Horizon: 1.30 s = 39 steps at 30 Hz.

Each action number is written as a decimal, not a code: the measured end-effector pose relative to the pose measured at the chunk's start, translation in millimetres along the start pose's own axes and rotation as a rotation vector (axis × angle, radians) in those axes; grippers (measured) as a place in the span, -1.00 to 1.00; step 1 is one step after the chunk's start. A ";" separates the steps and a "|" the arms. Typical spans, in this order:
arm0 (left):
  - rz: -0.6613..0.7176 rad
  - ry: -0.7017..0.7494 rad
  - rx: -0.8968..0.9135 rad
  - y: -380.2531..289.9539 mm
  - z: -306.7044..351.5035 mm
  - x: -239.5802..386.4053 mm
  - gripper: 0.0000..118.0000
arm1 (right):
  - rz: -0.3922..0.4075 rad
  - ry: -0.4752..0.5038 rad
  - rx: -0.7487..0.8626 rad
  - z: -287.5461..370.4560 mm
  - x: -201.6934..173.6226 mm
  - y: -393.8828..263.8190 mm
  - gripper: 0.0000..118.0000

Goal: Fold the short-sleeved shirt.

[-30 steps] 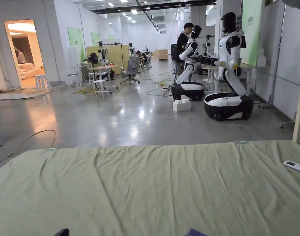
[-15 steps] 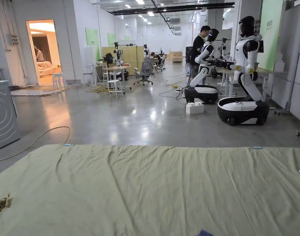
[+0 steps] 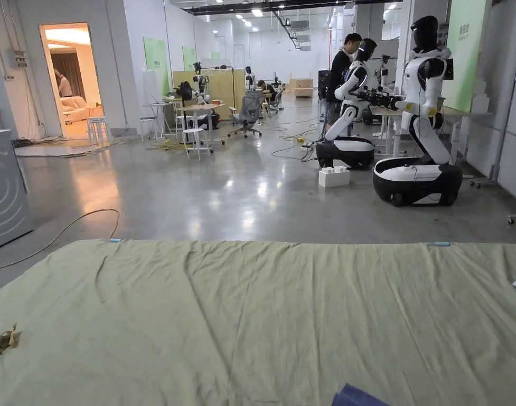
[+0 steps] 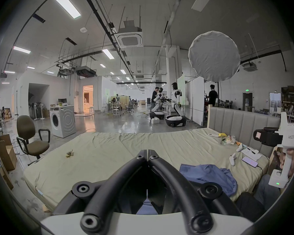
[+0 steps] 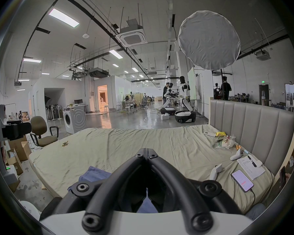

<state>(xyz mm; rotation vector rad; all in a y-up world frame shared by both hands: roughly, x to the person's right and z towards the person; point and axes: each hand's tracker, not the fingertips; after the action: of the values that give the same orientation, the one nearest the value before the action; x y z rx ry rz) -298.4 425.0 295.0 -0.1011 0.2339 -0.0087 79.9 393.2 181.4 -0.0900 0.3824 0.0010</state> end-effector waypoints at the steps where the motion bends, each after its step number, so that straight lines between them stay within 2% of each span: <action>1: 0.005 0.002 -0.016 -1.8 -2.2 -1.7 -1.00 | 0.001 0.002 -0.004 -0.7 -0.2 -0.5 -0.99; 8: 0.093 -0.043 -0.223 -30.7 -61.4 -18.5 -1.00 | -0.013 -0.008 -0.071 -14.6 4.2 -19.2 -0.99; 12: 0.213 -0.126 -0.371 -66.9 -130.4 -32.3 -1.00 | -0.036 -0.014 -0.170 -24.8 11.5 -38.3 -0.99; 14: 0.237 -0.115 -0.445 -86.0 -170.0 -35.2 -0.92 | -0.009 -0.027 -0.178 -28.6 15.3 -44.1 -0.99; 15: 0.227 -0.107 -0.481 -95.6 -193.3 -36.0 -0.72 | -0.010 -0.036 -0.197 -30.8 17.9 -47.7 -0.99; 17: 0.211 -0.120 -0.589 -118.2 -240.9 -37.6 0.19 | -0.025 -0.043 -0.226 -34.8 25.1 -54.4 -0.99; 18: 0.197 -0.108 -0.634 -130.5 -264.7 -38.2 0.52 | -0.037 -0.050 -0.241 -36.7 28.9 -57.5 -0.99; 19: 0.202 -0.103 -0.689 -141.1 -287.5 -40.3 0.62 | -0.046 -0.056 -0.250 -38.2 32.4 -60.5 -0.99; 24: 0.238 0.000 -0.813 -175.3 -365.9 -50.5 0.59 | -0.095 -0.096 -0.318 -44.7 46.5 -77.0 -0.99; 27: 0.238 -0.016 -0.882 -197.7 -394.5 -55.1 0.26 | -0.096 -0.115 -0.348 -47.5 51.5 -85.1 -0.99; 28: 0.226 -0.015 -0.906 -204.3 -399.3 -52.1 0.20 | -0.095 -0.123 -0.361 -47.4 52.8 -87.5 -0.99; 30: 0.161 0.012 -0.974 -218.3 -406.3 -44.7 0.20 | -0.097 -0.128 -0.380 -48.7 55.8 -91.8 -0.99; 33: 0.053 0.009 -0.952 -216.0 -401.8 -29.5 0.18 | -0.092 -0.133 -0.401 -49.3 58.2 -96.7 -0.99; 35: -0.025 0.019 -0.960 -210.4 -400.9 -21.1 -0.08 | -0.093 -0.137 -0.410 -53.3 59.1 -99.2 -0.99; 36: -0.040 -0.010 -0.970 -209.7 -401.6 -16.7 -0.28 | -0.099 -0.134 -0.417 -57.3 59.8 -100.3 -0.99; 37: -0.040 -0.003 -0.978 -208.5 -403.9 -11.0 -0.64 | -0.104 -0.128 -0.421 -62.6 61.0 -100.7 -0.99; 39: -0.121 0.011 -1.000 -213.0 -406.6 0.7 -0.73 | -0.093 -0.117 -0.427 -80.6 63.5 -96.4 -0.99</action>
<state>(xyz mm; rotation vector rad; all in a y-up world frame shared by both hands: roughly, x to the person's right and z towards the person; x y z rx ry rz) -391.4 172.9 -77.2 -1.1113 0.2252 -0.0125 110.4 289.0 91.7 -0.5276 0.2560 -0.0036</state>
